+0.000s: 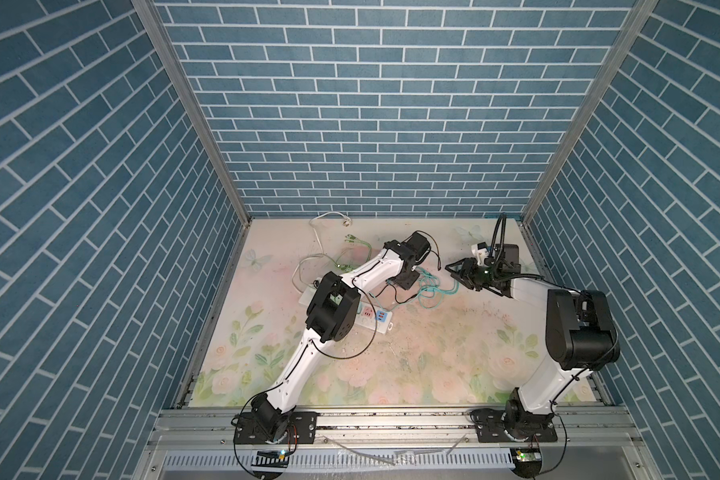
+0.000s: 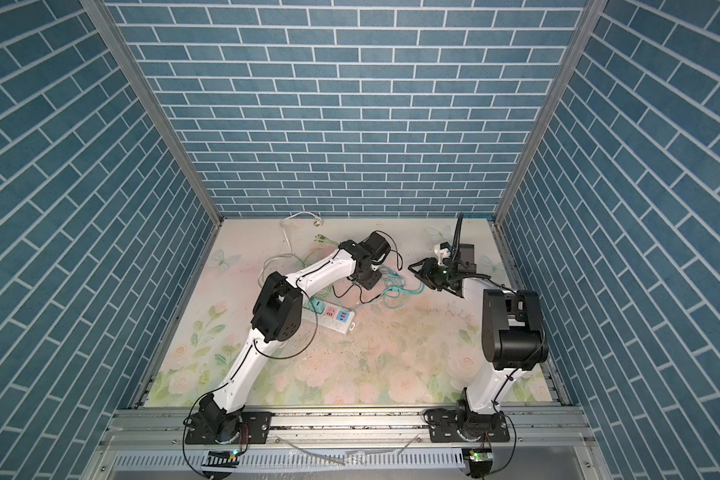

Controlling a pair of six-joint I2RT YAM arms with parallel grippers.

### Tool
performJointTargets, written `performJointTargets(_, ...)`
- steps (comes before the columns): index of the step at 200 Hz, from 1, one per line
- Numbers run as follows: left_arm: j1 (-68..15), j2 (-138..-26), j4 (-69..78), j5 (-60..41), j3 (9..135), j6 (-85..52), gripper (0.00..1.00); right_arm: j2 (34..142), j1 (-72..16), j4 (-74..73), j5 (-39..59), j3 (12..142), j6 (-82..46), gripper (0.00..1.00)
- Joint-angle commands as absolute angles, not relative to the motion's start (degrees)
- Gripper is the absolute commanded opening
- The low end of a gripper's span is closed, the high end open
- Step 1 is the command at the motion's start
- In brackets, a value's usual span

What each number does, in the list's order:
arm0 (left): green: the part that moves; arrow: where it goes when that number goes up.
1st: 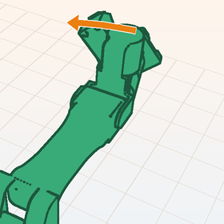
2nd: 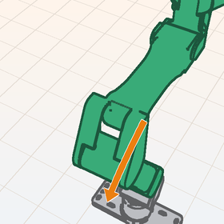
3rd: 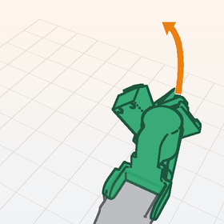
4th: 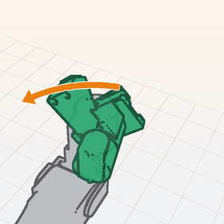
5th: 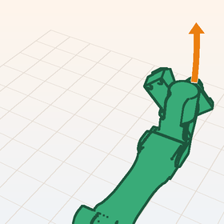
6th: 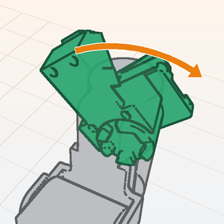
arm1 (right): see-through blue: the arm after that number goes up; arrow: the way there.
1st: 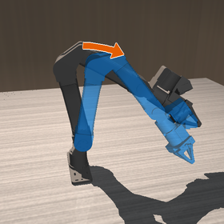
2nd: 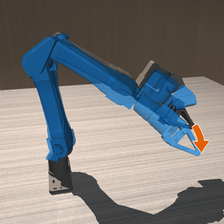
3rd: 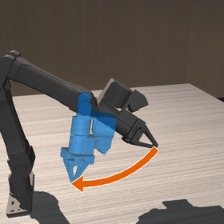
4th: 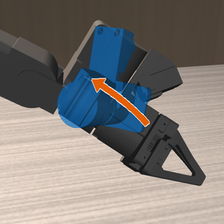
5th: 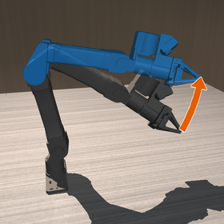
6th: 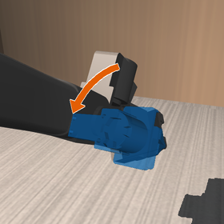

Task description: Insert the plug

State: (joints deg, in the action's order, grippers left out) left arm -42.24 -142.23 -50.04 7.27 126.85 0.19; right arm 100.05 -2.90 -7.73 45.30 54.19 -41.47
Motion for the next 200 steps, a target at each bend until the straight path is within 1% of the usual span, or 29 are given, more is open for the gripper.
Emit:
performJointTargets(1,-42.2,-144.4,-53.6,7.3,129.5,0.0,0.55,98.3,-2.5,-8.0,46.7,52.5,-39.5,0.46)
performJointTargets(23,-42.2,-144.6,-53.7,6.8,128.8,-0.1,0.56,98.0,-2.5,-8.3,46.8,52.0,-39.6,0.45)
performJointTargets(85,-42.2,-144.3,-52.0,6.4,126.0,-0.4,0.55,97.8,-2.4,-8.0,46.9,52.3,-39.6,0.45)
performJointTargets(109,-42.2,-144.7,-51.9,6.3,126.4,-0.3,0.49,97.5,-2.4,-7.8,46.8,52.2,-39.6,0.45)
performJointTargets(156,-42.2,-143.2,-51.4,5.6,126.5,-0.1,0.33,96.2,-1.9,-7.4,46.6,51.5,-39.6,0.44)
performJointTargets(171,-42.2,-141.8,-50.6,5.1,126.1,0.0,0.26,94.8,-1.4,-7.0,46.8,51.0,-39.4,0.44)
performJointTargets(200,-40.9,-134.7,-45.4,1.4,122.9,0.4,0.24,90.8,0.5,-3.3,46.3,50.4,-37.5,0.44)
